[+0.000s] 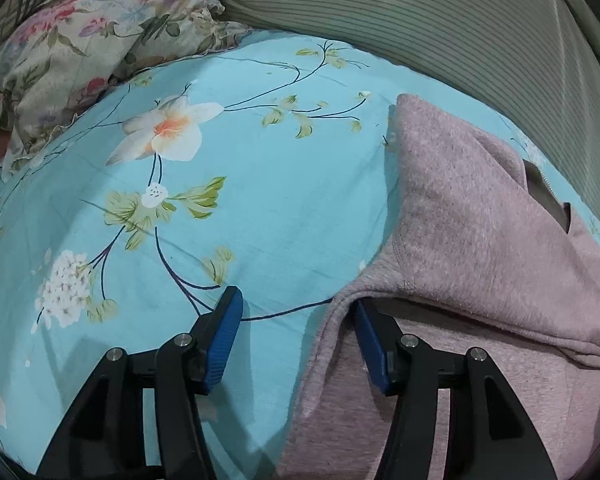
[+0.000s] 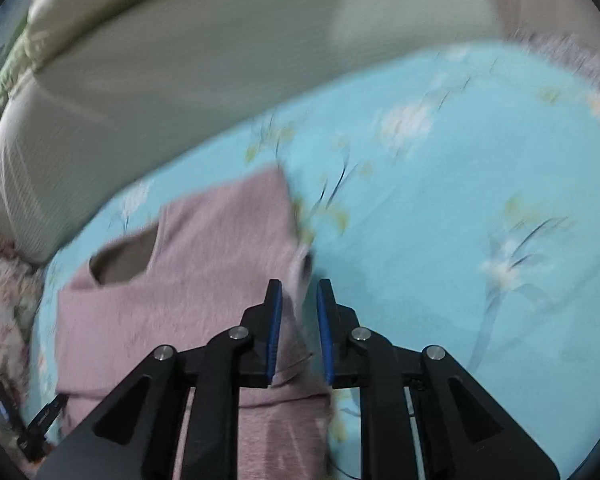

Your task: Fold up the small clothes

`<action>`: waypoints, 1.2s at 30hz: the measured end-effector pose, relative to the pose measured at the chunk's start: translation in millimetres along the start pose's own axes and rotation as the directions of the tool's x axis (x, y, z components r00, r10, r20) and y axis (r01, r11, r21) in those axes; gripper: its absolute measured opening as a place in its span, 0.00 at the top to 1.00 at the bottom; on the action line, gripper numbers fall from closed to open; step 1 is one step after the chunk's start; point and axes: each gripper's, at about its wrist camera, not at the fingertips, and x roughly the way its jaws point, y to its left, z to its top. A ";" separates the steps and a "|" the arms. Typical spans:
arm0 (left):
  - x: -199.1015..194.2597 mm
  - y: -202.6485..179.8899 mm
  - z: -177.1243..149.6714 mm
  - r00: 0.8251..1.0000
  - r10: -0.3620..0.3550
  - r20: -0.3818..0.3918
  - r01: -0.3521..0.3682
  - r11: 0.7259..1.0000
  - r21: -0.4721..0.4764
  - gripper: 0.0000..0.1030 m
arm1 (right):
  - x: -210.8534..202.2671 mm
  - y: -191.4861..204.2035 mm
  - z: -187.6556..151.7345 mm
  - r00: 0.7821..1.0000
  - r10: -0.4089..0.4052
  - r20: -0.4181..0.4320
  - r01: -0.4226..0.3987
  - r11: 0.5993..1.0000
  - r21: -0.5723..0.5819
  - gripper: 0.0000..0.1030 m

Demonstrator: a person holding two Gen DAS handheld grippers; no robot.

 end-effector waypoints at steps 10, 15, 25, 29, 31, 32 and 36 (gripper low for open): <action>0.6 4.1 1.1 1.000 -0.021 -0.004 0.021 1.000 -0.001 0.44 | 55.3 11.3 -22.9 0.961 0.107 -0.255 -0.112 0.994 -0.005 0.82; -13.5 10.6 -5.2 0.998 -0.058 -0.035 0.059 0.998 0.032 0.45 | -4.4 3.8 -27.1 0.970 0.152 -0.191 -0.159 0.987 -0.022 0.65; -78.3 34.4 -71.1 0.974 -0.208 -0.091 0.219 0.967 0.132 0.42 | -91.2 -16.4 -106.7 0.945 0.193 -0.264 -0.225 0.970 -0.096 0.60; -98.4 42.2 -107.3 0.966 -0.227 -0.121 0.246 0.953 0.176 0.41 | -118.7 -11.7 -137.2 0.949 0.160 -0.272 -0.200 0.972 -0.126 0.60; -106.7 46.8 -122.8 0.963 -0.233 -0.132 0.255 0.950 0.182 0.41 | -132.1 1.3 -149.0 0.961 0.110 -0.255 -0.162 0.967 -0.194 0.58; -111.2 49.2 -130.1 0.962 -0.237 -0.136 0.260 0.948 0.184 0.41 | -137.5 9.5 -154.9 0.967 0.085 -0.242 -0.144 0.960 -0.239 0.53; -127.1 52.4 -150.6 0.960 -0.241 -0.144 0.267 0.943 0.201 0.40 | -143.5 49.1 -176.4 0.972 0.042 -0.233 -0.131 0.916 -0.380 0.32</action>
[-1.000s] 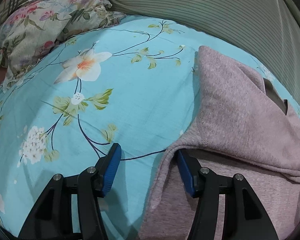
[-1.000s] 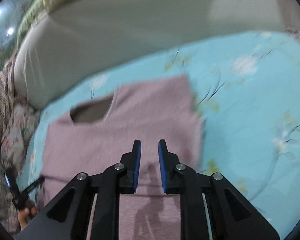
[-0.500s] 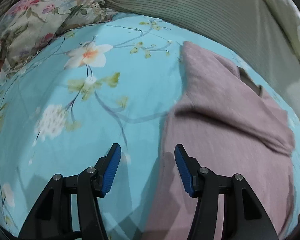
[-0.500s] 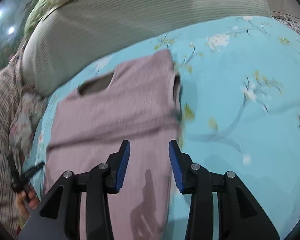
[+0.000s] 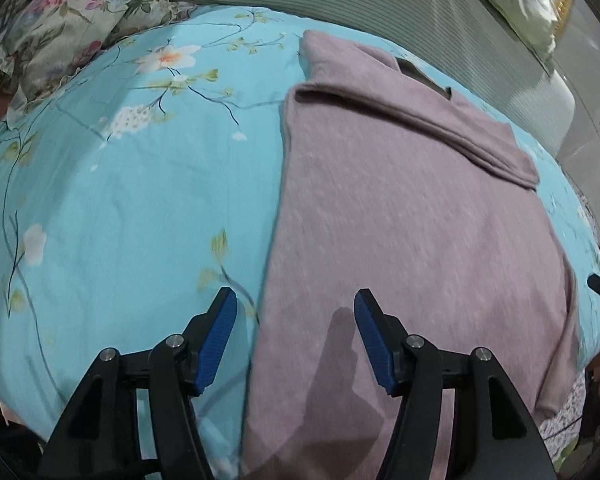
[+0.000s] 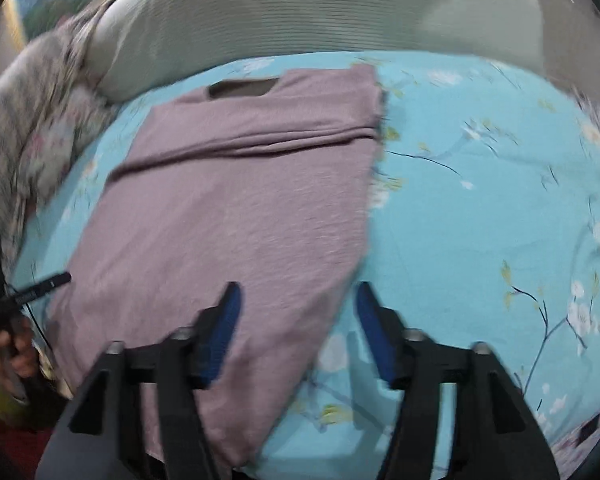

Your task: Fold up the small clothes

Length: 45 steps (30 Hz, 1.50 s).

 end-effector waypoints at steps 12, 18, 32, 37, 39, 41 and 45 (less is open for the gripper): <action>-28.5 -6.3 -45.0 0.999 0.004 -0.046 0.003 0.988 0.155 0.35 | -13.6 -42.1 -52.0 0.943 -0.292 -0.162 0.285 0.956 -0.065 0.32; -39.0 -2.4 -67.6 0.992 -0.092 -0.091 0.109 0.972 0.209 0.25 | -47.4 -84.4 -76.6 0.995 0.048 -0.085 -0.030 0.979 0.201 0.32; -42.7 25.4 -82.6 0.903 -0.401 -0.157 0.415 0.907 0.073 0.45 | -28.1 -99.3 -117.1 0.851 0.525 -0.013 -0.514 0.836 0.192 0.47; -27.6 26.7 -91.6 0.884 -0.413 -0.219 0.436 0.897 0.069 0.63 | -20.1 -110.3 -131.1 0.825 0.565 -0.020 -0.545 0.804 0.236 0.66; -28.6 32.0 -88.9 0.868 -0.446 -0.217 0.463 0.886 0.032 0.63 | -18.7 -107.4 -134.9 0.820 0.571 -0.036 -0.549 0.802 0.236 0.66; -30.9 37.5 -87.5 0.857 -0.471 -0.209 0.483 0.875 0.009 0.63 | -16.4 -103.4 -138.3 0.815 0.578 -0.043 -0.554 0.799 0.235 0.66; -29.3 40.6 -83.0 0.839 -0.502 -0.211 0.511 0.860 -0.013 0.62 | -10.8 -95.9 -138.4 0.797 0.603 -0.049 -0.576 0.781 0.243 0.66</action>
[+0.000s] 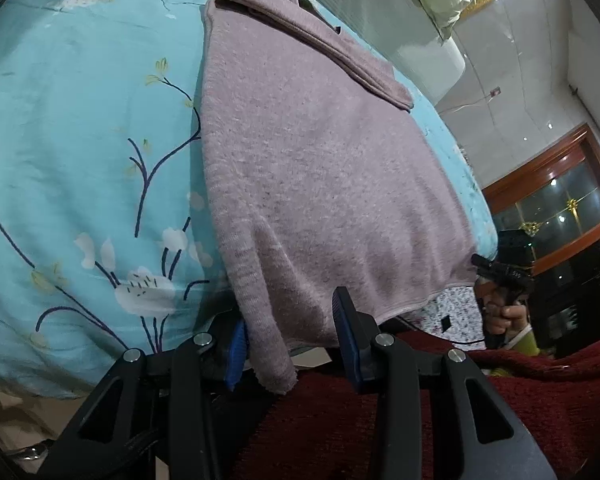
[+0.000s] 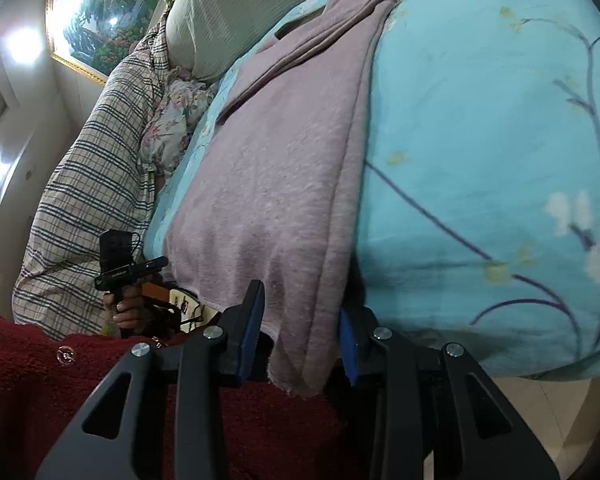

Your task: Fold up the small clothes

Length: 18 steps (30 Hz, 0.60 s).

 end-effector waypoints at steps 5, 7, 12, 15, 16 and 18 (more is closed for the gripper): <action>3.6 -13.0 -1.8 0.999 0.033 0.009 -0.034 0.998 0.049 0.91 | 5.8 3.9 -0.9 1.000 -0.011 -0.016 0.011 1.000 -0.007 0.92; -1.9 -16.3 -4.4 0.999 0.040 0.029 -0.042 0.997 0.066 0.91 | -0.3 9.6 1.6 1.000 0.024 0.011 -0.024 1.000 -0.013 0.92; -21.7 -27.7 1.1 0.992 -0.029 0.121 0.024 0.999 0.039 0.95 | -21.9 21.5 22.4 0.980 0.145 0.134 -0.143 0.989 -0.023 0.92; -39.5 -37.0 12.5 0.978 -0.075 0.194 0.068 0.997 0.043 0.95 | -33.7 28.5 36.6 0.958 0.203 0.203 -0.201 0.979 -0.034 0.92; -46.5 -40.8 17.8 0.971 -0.095 0.220 0.086 0.995 0.048 0.95 | -38.9 31.1 41.5 0.949 0.220 0.227 -0.217 0.975 -0.040 0.92; -59.2 -46.2 27.1 0.956 -0.114 0.270 0.102 0.993 0.061 0.95 | -46.4 35.5 48.7 0.935 0.236 0.265 -0.232 0.972 -0.049 0.92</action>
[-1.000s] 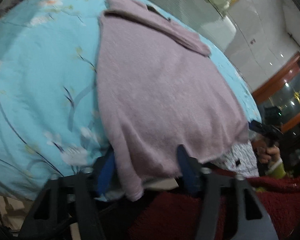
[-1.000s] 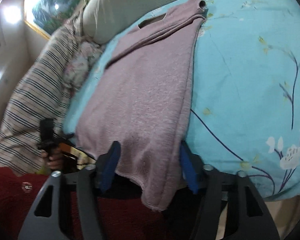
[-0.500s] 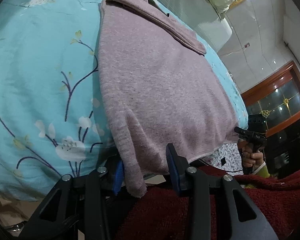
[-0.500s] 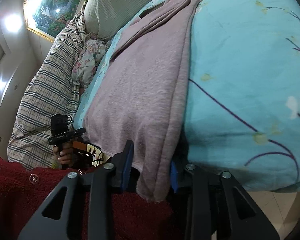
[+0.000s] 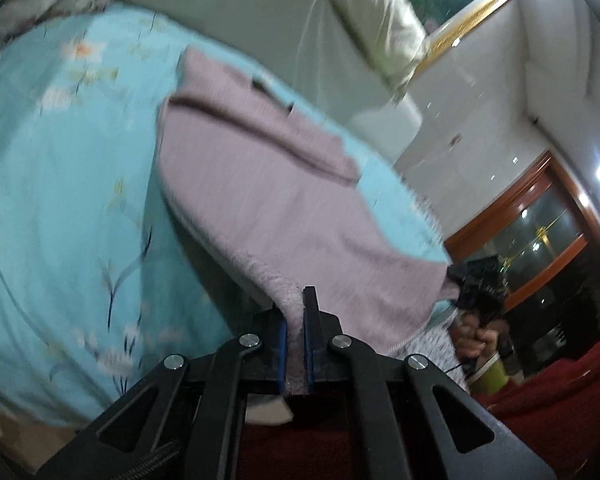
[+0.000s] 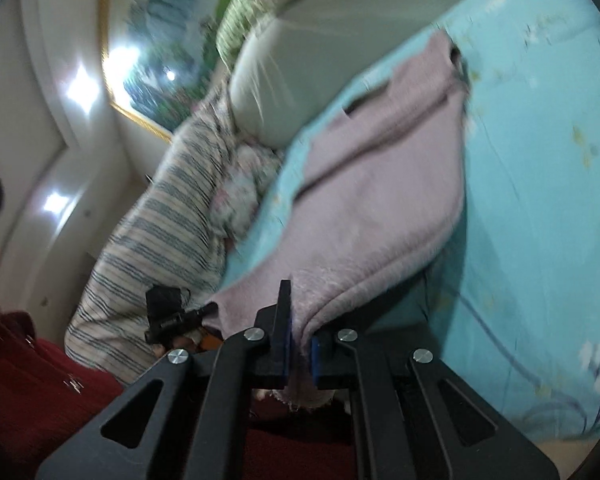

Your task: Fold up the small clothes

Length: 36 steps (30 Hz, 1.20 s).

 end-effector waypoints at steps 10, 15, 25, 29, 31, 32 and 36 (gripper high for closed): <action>6.9 -11.9 91.4 0.970 0.031 0.242 -0.033 0.999 0.006 0.96 | 7.9 7.0 81.7 0.985 -0.066 0.158 0.074 0.996 -0.045 0.93; 38.7 -13.0 155.9 0.936 0.149 0.319 -0.150 0.988 -0.022 0.96 | 29.6 3.3 136.5 0.965 -0.156 0.212 0.176 0.981 -0.079 0.93; 127.5 14.4 270.1 0.880 0.348 0.324 -0.353 0.935 -0.046 0.96 | 106.1 -49.1 247.5 0.892 -0.410 0.188 0.418 0.908 -0.004 0.93; 168.9 35.4 302.6 0.862 0.414 0.291 -0.422 0.906 -0.040 0.96 | 135.3 -74.6 274.6 0.874 -0.461 0.153 0.464 0.886 0.013 0.93; 188.2 49.5 317.2 0.852 0.446 0.274 -0.452 0.891 -0.042 0.96 | 151.9 -89.4 285.6 0.864 -0.487 0.128 0.489 0.872 0.015 0.93; 200.0 59.5 325.6 0.844 0.469 0.262 -0.474 0.879 -0.047 0.96 | 159.4 -96.1 289.7 0.862 -0.494 0.113 0.496 0.868 0.016 0.93; 238.3 91.6 337.9 0.822 0.536 0.194 -0.536 0.843 -0.058 0.96 | 194.3 -127.3 298.0 0.832 -0.553 0.034 0.553 0.833 0.011 0.93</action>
